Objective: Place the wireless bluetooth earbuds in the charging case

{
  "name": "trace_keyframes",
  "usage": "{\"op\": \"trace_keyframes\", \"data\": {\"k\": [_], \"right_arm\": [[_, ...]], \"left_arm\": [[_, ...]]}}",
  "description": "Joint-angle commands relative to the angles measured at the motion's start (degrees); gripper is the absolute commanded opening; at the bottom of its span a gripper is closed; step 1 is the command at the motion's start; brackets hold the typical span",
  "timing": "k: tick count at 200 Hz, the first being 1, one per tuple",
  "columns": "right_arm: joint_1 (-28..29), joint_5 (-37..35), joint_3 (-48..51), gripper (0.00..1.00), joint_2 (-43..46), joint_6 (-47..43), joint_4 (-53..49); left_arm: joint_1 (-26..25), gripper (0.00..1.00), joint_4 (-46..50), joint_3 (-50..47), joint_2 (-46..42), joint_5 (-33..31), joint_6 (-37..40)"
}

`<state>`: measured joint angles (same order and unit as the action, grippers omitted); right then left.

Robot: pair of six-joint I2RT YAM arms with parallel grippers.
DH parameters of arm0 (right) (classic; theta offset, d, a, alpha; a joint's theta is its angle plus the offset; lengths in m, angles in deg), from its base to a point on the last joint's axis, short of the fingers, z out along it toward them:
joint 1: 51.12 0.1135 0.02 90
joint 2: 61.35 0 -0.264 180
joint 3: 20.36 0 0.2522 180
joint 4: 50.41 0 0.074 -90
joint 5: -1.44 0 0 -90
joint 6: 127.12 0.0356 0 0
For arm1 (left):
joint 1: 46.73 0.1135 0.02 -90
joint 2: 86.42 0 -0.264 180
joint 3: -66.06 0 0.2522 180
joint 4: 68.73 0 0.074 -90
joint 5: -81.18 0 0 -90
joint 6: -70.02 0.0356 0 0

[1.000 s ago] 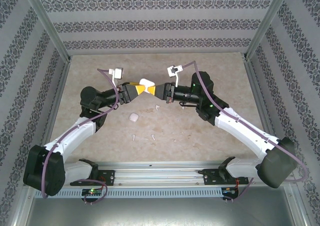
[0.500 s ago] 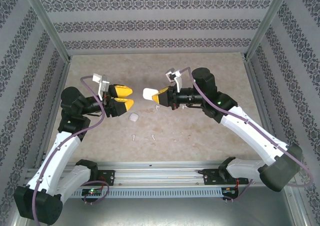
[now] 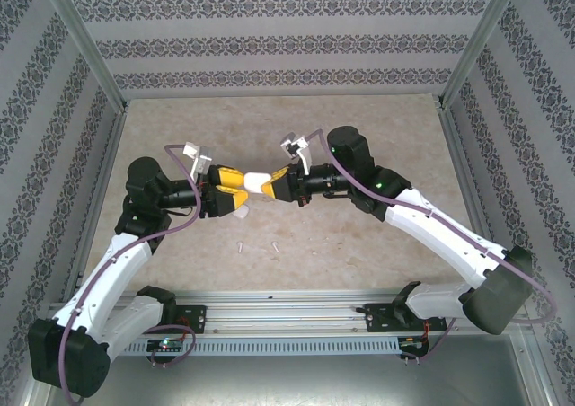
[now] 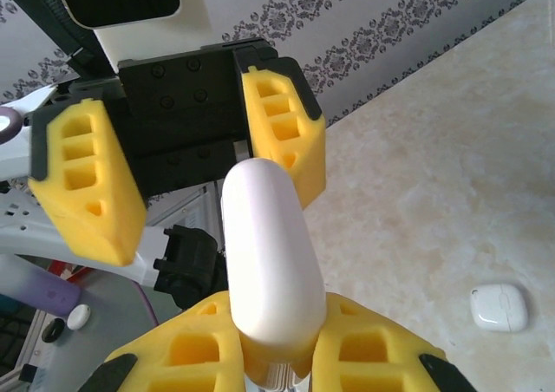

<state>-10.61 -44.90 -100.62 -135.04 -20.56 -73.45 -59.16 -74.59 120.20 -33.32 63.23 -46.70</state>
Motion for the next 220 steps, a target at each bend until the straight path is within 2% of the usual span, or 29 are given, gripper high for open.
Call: {"op": "trace_keyframes", "data": {"k": [1, 29, 79, 90, 114, 129, 157, 180, 198, 220], "right_arm": [[0.9, 0.6, -0.7, 0.07, -0.5, 0.2, 4.1], [1.4, 0.4, -0.3, 0.07, -0.9, 0.9, 5.3], [1.7, 0.3, -0.5, 0.08, -1.5, 1.0, 5.1], [1.8, 0.5, -0.4, 0.08, -1.6, 1.0, 4.9], [2.0, 0.7, 0.0, 0.07, -1.5, 0.9, 5.0], [2.0, 0.8, 0.2, 0.07, -1.5, 0.9, 5.1], [2.1, 0.8, 0.7, 0.07, -1.2, 1.1, 5.1], [2.1, 1.1, 0.3, 0.08, -1.7, 0.1, 4.2], [2.0, 0.3, -0.2, 0.13, -2.3, -0.3, 3.2], [1.9, -1.7, -0.1, 0.34, -2.5, 0.7, 3.9]], "left_arm": [[-1.5, 0.57, -2.7, -0.8, 0.0, 2.5, 1.0], [-1.9, 0.5, -4.0, -1.4, 0.5, 2.3, 0.5], [-2.0, 0.24, -6.6, -2.0, 1.3, 2.1, -1.5], [-1.9, 0.24, -7.8, -2.1, 1.6, 2.4, -2.7], [-2.0, 0.35, -11.1, -3.1, 1.2, 1.9, -5.1], [-1.9, 0.36, -12.1, -3.5, 1.4, 1.4, -5.9], [-1.9, 0.25, -13.0, -2.9, 2.9, 1.2, -8.3], [-2.0, 0.11, -16.7, -3.6, 3.7, 1.0, -10.6], [-2.0, 0.01, -17.4, -4.3, 4.0, 0.5, -10.4], [-1.9, 0.0, -17.3, -5.4, 3.7, -0.1, -8.5]]}}
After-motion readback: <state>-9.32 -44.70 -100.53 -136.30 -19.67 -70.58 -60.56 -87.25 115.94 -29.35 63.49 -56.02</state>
